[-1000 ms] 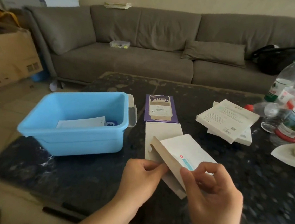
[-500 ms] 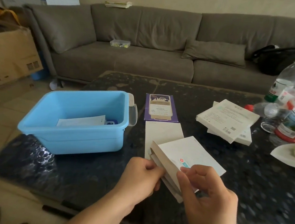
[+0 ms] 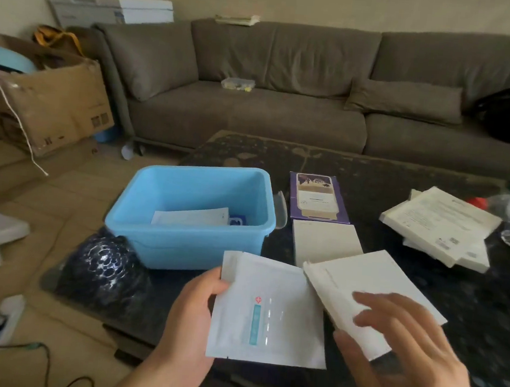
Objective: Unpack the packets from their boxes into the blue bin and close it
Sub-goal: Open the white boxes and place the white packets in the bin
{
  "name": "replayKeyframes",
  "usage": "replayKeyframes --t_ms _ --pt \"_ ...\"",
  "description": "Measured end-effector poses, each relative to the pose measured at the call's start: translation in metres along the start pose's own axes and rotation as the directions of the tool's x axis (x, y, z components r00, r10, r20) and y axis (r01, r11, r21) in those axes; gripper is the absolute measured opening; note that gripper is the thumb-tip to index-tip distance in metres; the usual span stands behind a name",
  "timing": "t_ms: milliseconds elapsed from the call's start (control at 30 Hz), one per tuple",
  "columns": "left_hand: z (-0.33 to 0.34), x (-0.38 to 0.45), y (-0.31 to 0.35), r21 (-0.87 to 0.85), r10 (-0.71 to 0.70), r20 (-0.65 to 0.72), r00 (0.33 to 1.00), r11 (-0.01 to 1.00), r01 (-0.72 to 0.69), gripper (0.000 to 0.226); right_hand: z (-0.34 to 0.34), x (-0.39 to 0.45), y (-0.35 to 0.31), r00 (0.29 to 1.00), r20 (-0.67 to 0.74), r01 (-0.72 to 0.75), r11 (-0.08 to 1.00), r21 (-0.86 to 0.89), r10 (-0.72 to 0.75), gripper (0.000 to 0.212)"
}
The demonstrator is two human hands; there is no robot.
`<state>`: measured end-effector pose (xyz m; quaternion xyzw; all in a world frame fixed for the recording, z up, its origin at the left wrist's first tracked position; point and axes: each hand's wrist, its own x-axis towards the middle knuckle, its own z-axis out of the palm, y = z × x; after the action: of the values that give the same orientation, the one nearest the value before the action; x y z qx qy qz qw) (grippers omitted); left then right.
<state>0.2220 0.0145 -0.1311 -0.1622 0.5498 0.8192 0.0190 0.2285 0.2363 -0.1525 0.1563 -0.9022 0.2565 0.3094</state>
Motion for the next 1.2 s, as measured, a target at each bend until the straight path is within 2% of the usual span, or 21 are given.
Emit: replayKeyframes --t_ms 33,100,167,200,267,333,400,467,533,600,700,800,867,933,967,1033,1100,1200 --pt "-0.004 0.000 0.004 -0.024 0.012 0.000 1.000 1.000 -0.012 0.041 -0.005 0.008 -0.005 1.000 0.000 -0.019 0.998 0.064 0.019 0.029" --pt "-0.009 0.000 0.016 -0.068 0.040 0.063 0.997 0.997 -0.035 0.030 -0.015 0.038 -0.024 0.984 0.059 -0.176 0.949 0.263 0.166 0.030" --pt "-0.016 0.001 0.032 -0.095 0.087 0.157 0.984 0.993 -0.073 0.057 -0.019 0.073 -0.039 0.922 0.258 -0.377 0.823 0.425 0.289 0.048" --pt "-0.020 0.002 0.040 -0.114 0.122 0.185 0.975 0.988 -0.101 0.061 -0.019 0.091 -0.046 0.861 0.423 -0.470 0.760 0.450 0.282 0.057" --pt "-0.024 0.004 0.060 -0.090 0.210 0.186 0.960 0.976 -0.196 0.038 -0.017 0.129 -0.053 0.732 0.668 -0.579 0.636 0.510 0.131 0.050" --pt "-0.028 0.007 0.081 0.065 0.305 0.097 0.947 0.948 -0.312 0.013 -0.008 0.162 -0.063 0.669 0.742 -0.609 0.597 0.523 0.032 0.025" --pt "-0.043 0.021 0.093 0.326 0.409 -0.067 0.910 0.871 -0.367 0.019 0.011 0.192 -0.074 0.667 0.744 -0.575 0.664 0.479 0.041 0.012" --pt "-0.063 0.035 0.104 0.515 0.569 -0.188 0.801 0.751 -0.413 0.010 0.032 0.219 -0.088 0.703 0.707 -0.530 0.717 0.453 0.073 0.015" --pt "-0.083 0.046 0.112 0.594 0.655 -0.233 0.718 0.681 -0.428 0.012 0.057 0.241 -0.098 0.726 0.682 -0.494 0.758 0.426 0.090 0.016" --pt "-0.099 0.052 0.118 0.582 0.658 -0.322 0.681 0.705 -0.406 0.015 0.083 0.255 -0.105 0.718 0.690 -0.459 0.811 0.364 0.096 0.015" --pt "-0.112 0.054 0.126 0.466 0.613 -0.403 0.679 0.776 -0.424 0.018 0.123 0.258 -0.113 0.663 0.742 -0.421 0.869 0.260 0.099 0.014" --pt "-0.117 0.055 0.126 0.498 0.601 -0.385 0.700 0.774 -0.391 0.017 0.156 0.251 -0.115 0.562 0.816 -0.461 0.870 0.173 0.136 0.013" --pt "-0.119 0.056 0.124 0.541 0.606 -0.358 0.710 0.755 -0.371 0.016 0.173 0.247 -0.116 0.520 0.840 -0.451 0.885 0.119 0.152 0.014" --pt "-0.120 0.057 0.123 0.558 0.601 -0.345 0.721 0.749 -0.357 0.016 0.187 0.244 -0.116 0.530 0.835 -0.406 0.909 0.093 0.151 0.013" --pt "-0.120 0.057 0.124 0.555 0.599 -0.345 0.723 0.751 -0.357 0.016 0.192 0.242 -0.117 0.558 0.818 -0.359 0.929 0.087 0.139 0.013" --pt "-0.121 0.057 0.124 0.547 0.603 -0.345 0.720 0.752 -0.368 0.015 0.201 0.237 -0.116 0.624 0.778 -0.184 0.981 0.056 0.072 0.012" --pt "-0.120 0.057 0.124 0.544 0.606 -0.341 0.719 0.751 -0.375 0.015 0.205 0.232 -0.118 0.657 0.754 0.023 1.000 -0.010 -0.008 0.013" --pt "-0.119 0.055 0.122 0.552 0.608 -0.327 0.723 0.744 -0.376 0.015 0.208 0.223 -0.121 0.608 0.791 0.181 0.982 -0.056 -0.067 0.022"
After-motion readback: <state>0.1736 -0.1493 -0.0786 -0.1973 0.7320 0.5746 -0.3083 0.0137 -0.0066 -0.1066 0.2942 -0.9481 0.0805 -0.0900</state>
